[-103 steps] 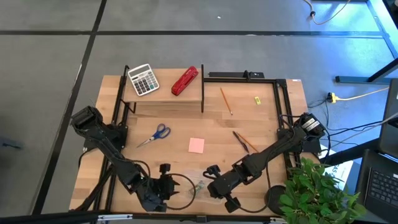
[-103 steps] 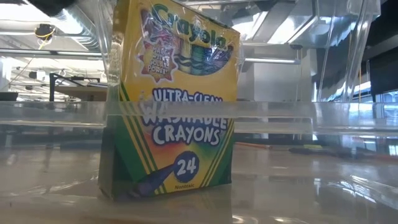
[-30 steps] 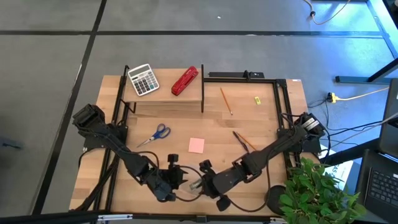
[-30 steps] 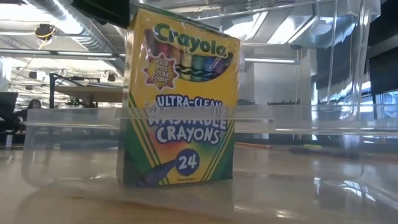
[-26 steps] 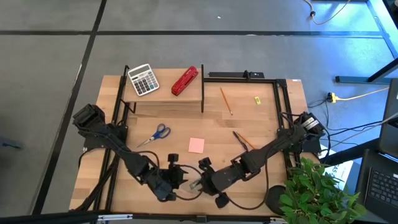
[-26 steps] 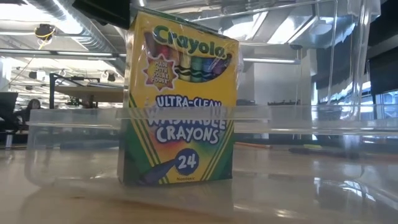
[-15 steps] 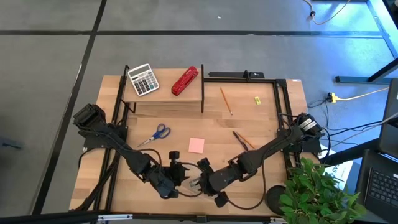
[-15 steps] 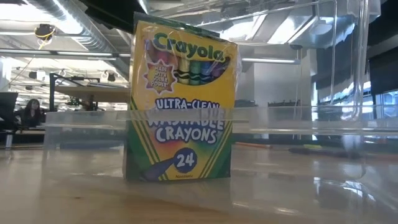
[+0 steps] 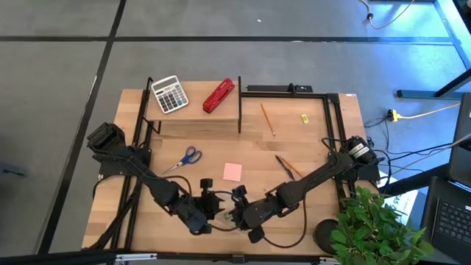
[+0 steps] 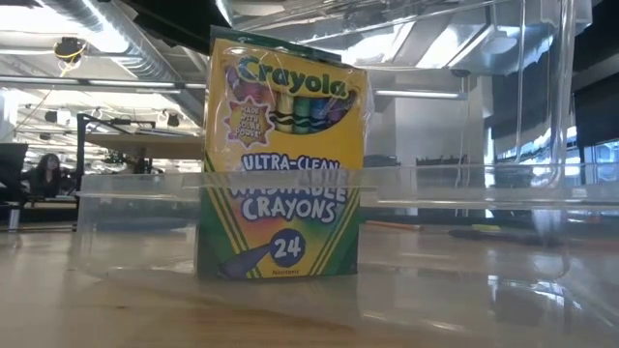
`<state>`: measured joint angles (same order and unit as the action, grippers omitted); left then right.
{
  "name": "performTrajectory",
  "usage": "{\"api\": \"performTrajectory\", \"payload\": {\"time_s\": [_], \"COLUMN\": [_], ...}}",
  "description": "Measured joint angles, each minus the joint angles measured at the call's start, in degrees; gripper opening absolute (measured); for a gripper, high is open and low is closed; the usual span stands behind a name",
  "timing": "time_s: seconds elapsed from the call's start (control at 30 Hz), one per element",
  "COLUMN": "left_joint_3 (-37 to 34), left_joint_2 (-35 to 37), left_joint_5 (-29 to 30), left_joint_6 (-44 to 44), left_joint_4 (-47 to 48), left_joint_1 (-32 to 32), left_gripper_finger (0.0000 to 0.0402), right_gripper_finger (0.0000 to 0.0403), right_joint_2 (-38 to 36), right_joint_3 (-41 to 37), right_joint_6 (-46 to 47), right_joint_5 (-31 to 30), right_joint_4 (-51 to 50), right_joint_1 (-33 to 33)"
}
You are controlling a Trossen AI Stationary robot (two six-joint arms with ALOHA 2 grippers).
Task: Pack school essentials
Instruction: Put the crayon box into the transparent supply box
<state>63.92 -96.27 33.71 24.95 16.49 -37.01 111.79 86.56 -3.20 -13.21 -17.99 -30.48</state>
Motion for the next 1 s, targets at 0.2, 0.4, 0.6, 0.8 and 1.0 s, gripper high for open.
{"api": "performTrajectory", "payload": {"time_s": [0.2,0.4,0.6,0.8,1.0], "left_joint_3": [0.0,0.0,0.0,0.0,0.0], "left_joint_2": [0.0,0.0,0.0,-0.1,-0.2], "left_joint_5": [0.0,0.0,-2.4,-3.1,-3.4], "left_joint_6": [0.0,0.1,0.2,0.0,-0.1], "left_joint_4": [0.0,0.0,0.5,3.5,3.5], "left_joint_1": [0.0,0.0,0.0,0.0,0.0], "left_gripper_finger": [0.0124,0.0124,0.0124,0.0124,0.0124], "right_gripper_finger": [0.0101,0.0101,0.0101,0.0101,0.0101], "right_joint_2": [0.0,0.0,0.0,0.0,0.0], "right_joint_3": [0.0,0.0,0.0,0.0,0.0], "right_joint_6": [0.1,1.1,1.8,3.1,2.9], "right_joint_5": [-0.8,-2.8,-5.2,-5.2,-5.2], "right_joint_4": [-1.8,-1.8,-1.8,-1.8,-1.8], "right_joint_1": [0.0,0.2,0.2,0.2,0.2]}}
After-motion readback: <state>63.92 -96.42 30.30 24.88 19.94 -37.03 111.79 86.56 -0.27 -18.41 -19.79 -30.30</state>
